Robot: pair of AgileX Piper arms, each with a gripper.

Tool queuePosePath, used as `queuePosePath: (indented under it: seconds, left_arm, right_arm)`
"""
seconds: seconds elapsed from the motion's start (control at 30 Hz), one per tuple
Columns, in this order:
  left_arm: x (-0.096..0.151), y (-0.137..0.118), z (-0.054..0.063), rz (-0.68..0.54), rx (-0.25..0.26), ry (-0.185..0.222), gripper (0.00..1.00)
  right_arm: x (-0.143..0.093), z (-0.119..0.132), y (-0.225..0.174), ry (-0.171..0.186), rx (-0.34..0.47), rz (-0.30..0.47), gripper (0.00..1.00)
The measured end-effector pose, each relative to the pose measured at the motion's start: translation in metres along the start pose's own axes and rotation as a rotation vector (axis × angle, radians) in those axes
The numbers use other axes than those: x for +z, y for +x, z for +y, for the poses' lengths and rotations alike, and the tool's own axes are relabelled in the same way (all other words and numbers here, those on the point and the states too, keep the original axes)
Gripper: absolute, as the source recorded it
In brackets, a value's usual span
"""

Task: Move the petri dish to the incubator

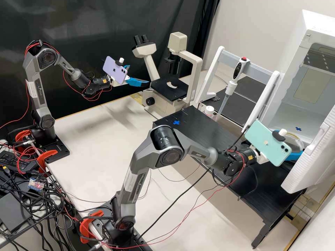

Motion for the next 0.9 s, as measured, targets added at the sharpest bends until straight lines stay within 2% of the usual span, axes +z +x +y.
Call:
queuePosePath:
  seconds: [0.2, 0.7, 0.9]
  left_arm:
    - [0.0, 0.0, 0.0, 0.0, 0.0, 0.0, 1.0]
    - [0.0, 0.0, 0.0, 0.0, 0.0, 0.0, 1.0]
    - [0.0, 0.0, 0.0, 0.0, 0.0, 0.0, 1.0]
  right_arm:
    - [-0.006, -0.004, 0.037, 0.015, -0.018, -0.034, 0.0]
    - [-0.025, -0.024, 0.095, 0.005, -0.063, -0.036, 0.0]
    - [-0.033, -0.033, 0.108, -0.052, -0.077, -0.032, 0.0]
